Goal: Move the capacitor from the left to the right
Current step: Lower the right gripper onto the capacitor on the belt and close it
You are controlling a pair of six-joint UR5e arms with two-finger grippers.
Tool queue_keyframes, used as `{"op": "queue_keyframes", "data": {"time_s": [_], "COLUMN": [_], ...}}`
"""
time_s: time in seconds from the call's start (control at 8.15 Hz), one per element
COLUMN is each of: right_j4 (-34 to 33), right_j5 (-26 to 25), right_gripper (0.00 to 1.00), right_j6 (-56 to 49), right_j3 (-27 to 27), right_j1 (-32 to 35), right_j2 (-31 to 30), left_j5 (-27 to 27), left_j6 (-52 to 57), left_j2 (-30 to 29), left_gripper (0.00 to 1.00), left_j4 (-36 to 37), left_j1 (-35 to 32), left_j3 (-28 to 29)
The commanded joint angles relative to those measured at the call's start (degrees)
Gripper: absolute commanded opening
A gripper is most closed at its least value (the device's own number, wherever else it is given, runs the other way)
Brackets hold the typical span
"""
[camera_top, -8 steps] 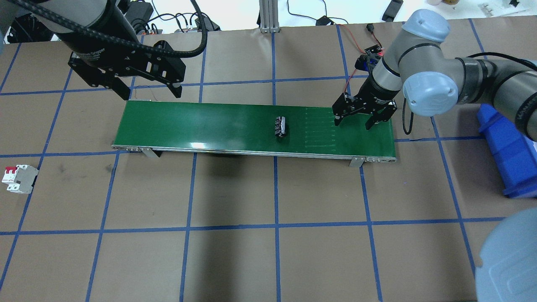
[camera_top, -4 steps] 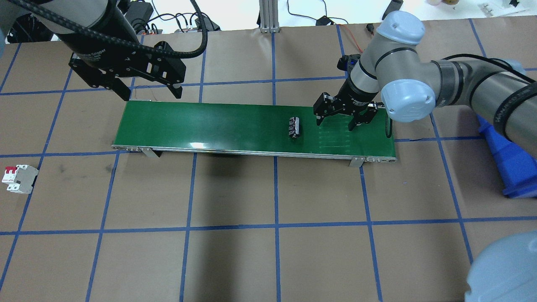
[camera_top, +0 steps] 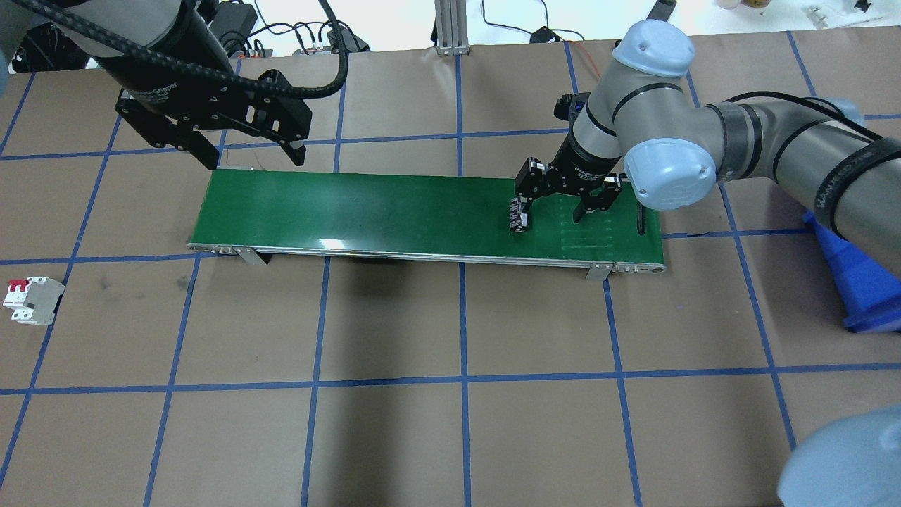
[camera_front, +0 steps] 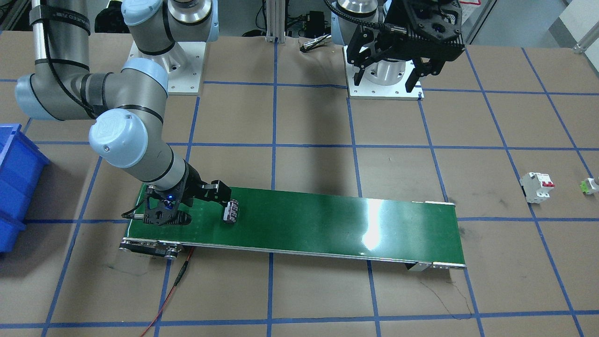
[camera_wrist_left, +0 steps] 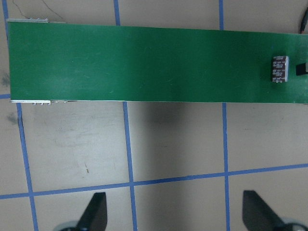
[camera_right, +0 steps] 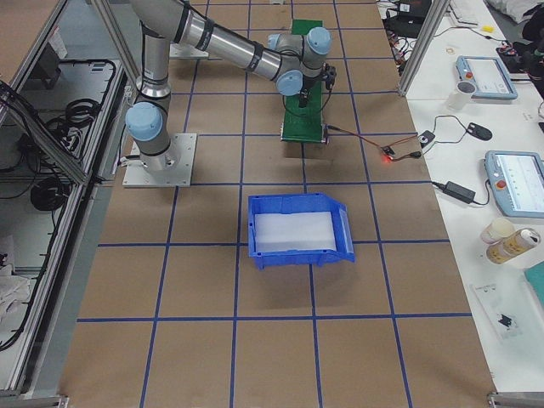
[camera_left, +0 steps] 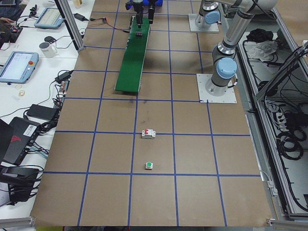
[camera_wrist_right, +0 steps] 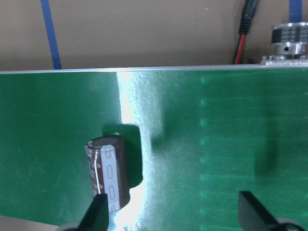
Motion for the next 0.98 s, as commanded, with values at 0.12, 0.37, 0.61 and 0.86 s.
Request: {"op": "queue_keyframes", "data": {"time_s": [0.12, 0.37, 0.61, 0.86], "right_j4": [0.04, 0.04, 0.13, 0.48], "right_j5": [-4.38, -7.87, -11.31, -14.73], "right_gripper": [0.84, 0.58, 0.10, 0.00], "right_j6": [0.03, -2.59, -4.35, -7.07], "right_j3": [0.00, 0.00, -0.26, -0.62], "right_j1": [1.84, 1.84, 1.75, 0.27], "right_j2": [0.50, 1.20, 1.12, 0.25], "left_j5": [0.05, 0.05, 0.05, 0.05], "left_j6": [0.00, 0.09, 0.09, 0.09], "left_j2": [0.04, 0.04, 0.13, 0.04], "left_gripper": [1.00, 1.00, 1.00, 1.00], "left_j4": [-0.04, -0.04, -0.04, -0.04], "left_j1": [0.00, 0.00, 0.00, 0.00], "left_j3": [-0.08, -0.08, -0.17, -0.17]}}
